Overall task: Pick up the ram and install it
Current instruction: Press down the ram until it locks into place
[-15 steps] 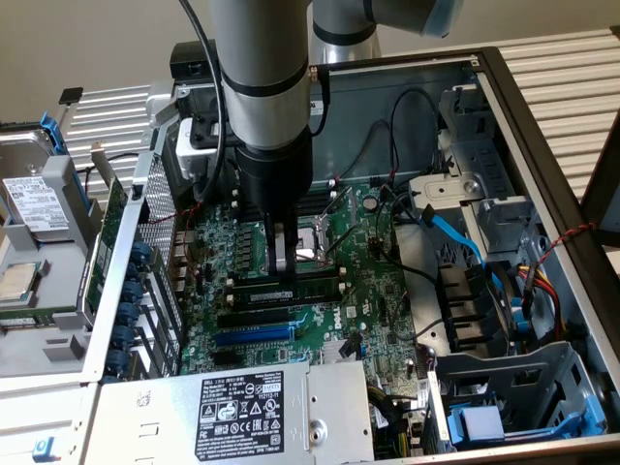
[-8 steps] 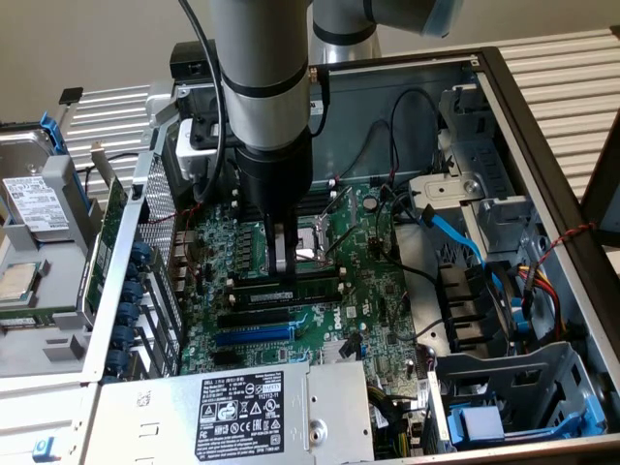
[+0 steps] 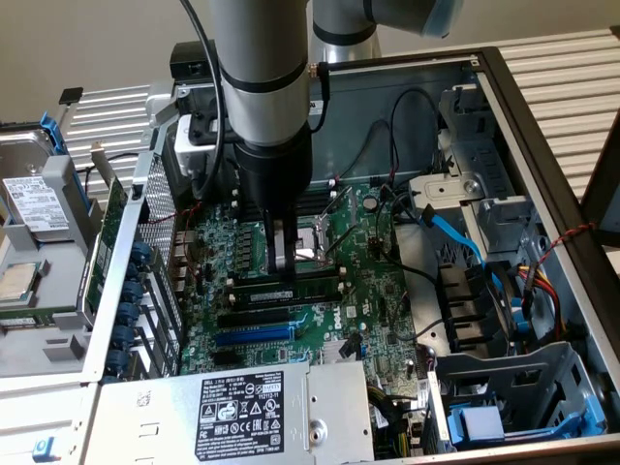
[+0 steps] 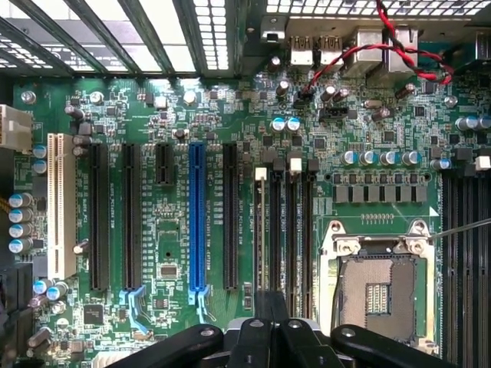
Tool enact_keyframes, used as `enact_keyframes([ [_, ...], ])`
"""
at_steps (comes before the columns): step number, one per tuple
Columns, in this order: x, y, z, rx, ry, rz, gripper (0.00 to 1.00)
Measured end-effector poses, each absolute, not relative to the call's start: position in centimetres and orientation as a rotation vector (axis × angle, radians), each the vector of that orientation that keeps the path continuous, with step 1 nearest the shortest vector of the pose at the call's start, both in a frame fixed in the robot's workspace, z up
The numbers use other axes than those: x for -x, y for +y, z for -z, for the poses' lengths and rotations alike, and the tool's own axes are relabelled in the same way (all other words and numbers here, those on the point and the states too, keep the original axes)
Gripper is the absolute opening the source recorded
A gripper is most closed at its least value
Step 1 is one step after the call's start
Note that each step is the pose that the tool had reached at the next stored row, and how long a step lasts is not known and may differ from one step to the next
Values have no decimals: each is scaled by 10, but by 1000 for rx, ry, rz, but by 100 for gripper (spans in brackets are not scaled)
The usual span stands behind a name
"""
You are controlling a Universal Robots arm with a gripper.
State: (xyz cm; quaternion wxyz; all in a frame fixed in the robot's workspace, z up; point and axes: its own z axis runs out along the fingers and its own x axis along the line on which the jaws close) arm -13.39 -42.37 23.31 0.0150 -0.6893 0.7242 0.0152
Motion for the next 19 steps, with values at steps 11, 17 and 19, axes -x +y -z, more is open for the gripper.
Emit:
enact_keyframes([
  [11,134,-424,-242,2145,2253,-47,11],
  [17,134,-424,-243,2135,2264,-48,11],
  [19,134,-424,-243,2104,2292,-47,11],
])
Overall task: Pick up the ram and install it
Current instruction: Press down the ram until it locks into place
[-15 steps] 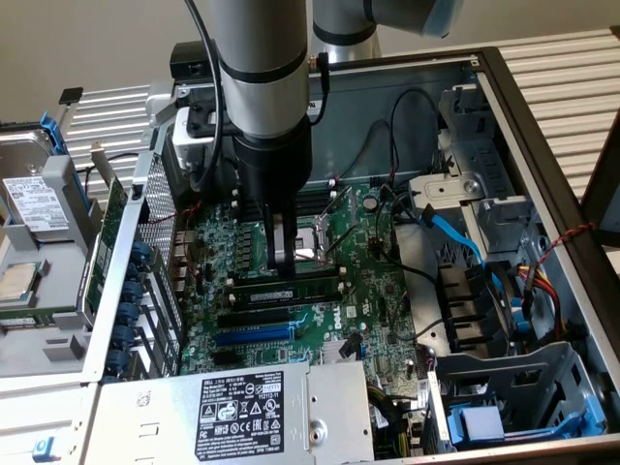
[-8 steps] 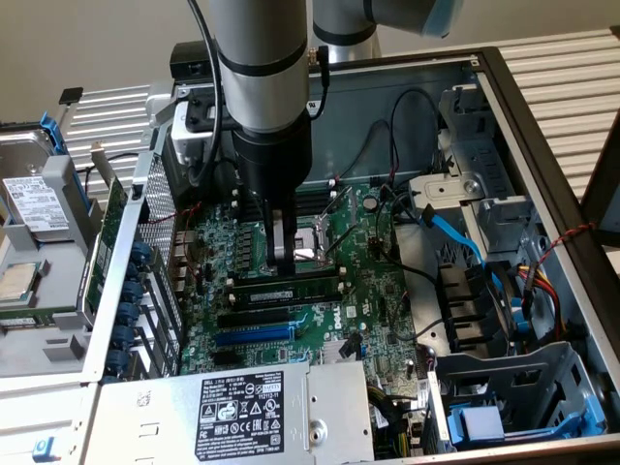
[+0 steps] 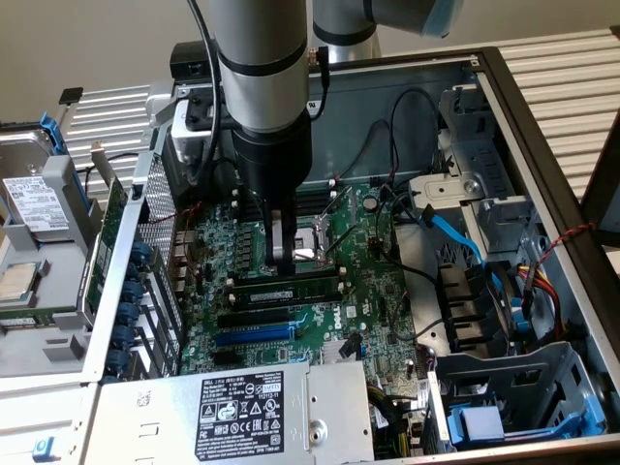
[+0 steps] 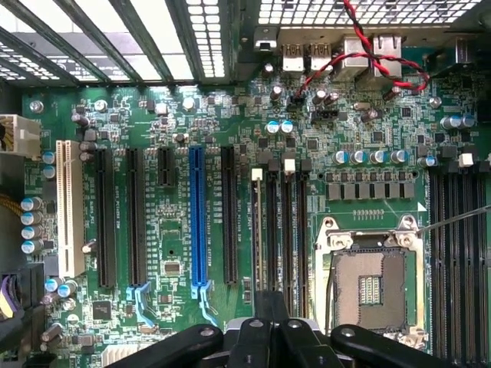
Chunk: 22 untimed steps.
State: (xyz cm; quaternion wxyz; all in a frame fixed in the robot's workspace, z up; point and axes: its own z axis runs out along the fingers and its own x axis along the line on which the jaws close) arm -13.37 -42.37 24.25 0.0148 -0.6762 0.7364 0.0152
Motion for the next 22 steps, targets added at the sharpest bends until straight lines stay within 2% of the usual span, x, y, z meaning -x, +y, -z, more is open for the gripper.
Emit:
enact_keyframes([
  [14,134,-424,-242,1929,2454,-56,11],
  [22,134,-424,-242,1832,2535,-39,11],
])
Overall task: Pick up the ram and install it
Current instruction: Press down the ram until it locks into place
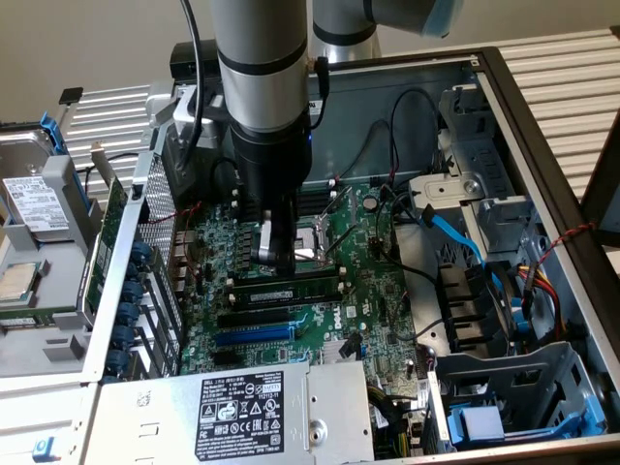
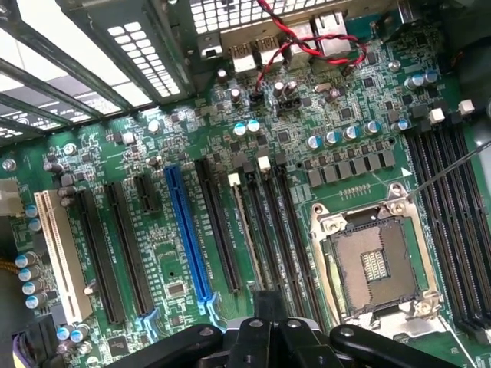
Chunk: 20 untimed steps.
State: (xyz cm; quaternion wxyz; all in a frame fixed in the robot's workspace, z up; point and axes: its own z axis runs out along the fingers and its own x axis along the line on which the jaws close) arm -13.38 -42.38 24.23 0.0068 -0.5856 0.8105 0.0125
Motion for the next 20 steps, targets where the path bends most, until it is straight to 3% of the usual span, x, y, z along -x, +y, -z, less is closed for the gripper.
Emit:
enact_keyframes([
  [20,134,-424,-242,1504,2741,-33,11],
])
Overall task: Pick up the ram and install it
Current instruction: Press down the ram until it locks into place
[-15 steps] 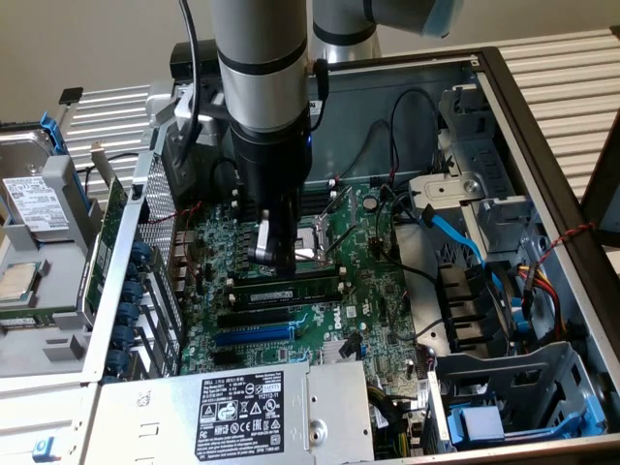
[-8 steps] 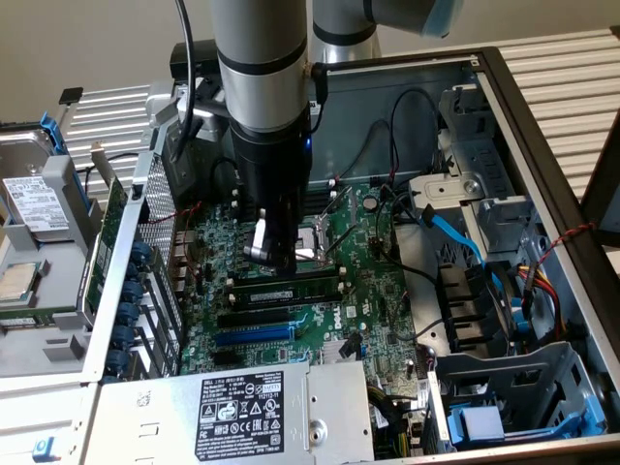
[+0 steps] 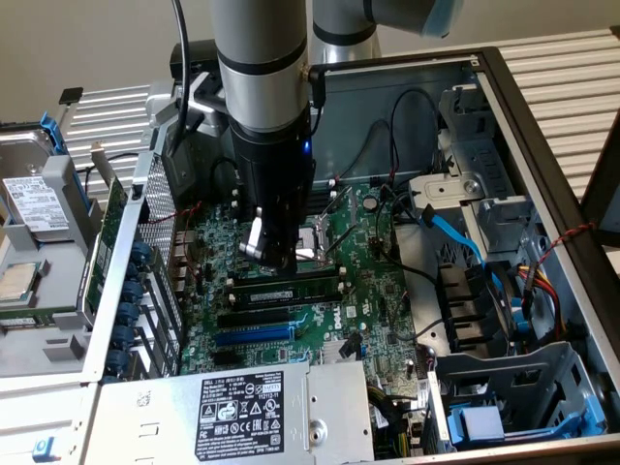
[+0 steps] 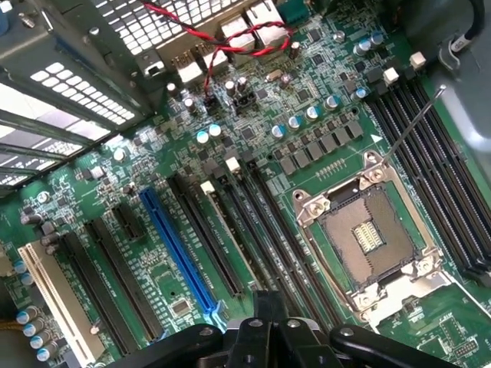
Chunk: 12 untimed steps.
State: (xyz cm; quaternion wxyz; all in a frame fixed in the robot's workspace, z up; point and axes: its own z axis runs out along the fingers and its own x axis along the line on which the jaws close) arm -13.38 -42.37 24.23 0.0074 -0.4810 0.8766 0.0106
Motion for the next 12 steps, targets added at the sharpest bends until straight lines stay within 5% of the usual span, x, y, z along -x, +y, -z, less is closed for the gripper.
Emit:
enact_keyframes([
  [12,134,-424,-242,1279,2851,-31,11],
])
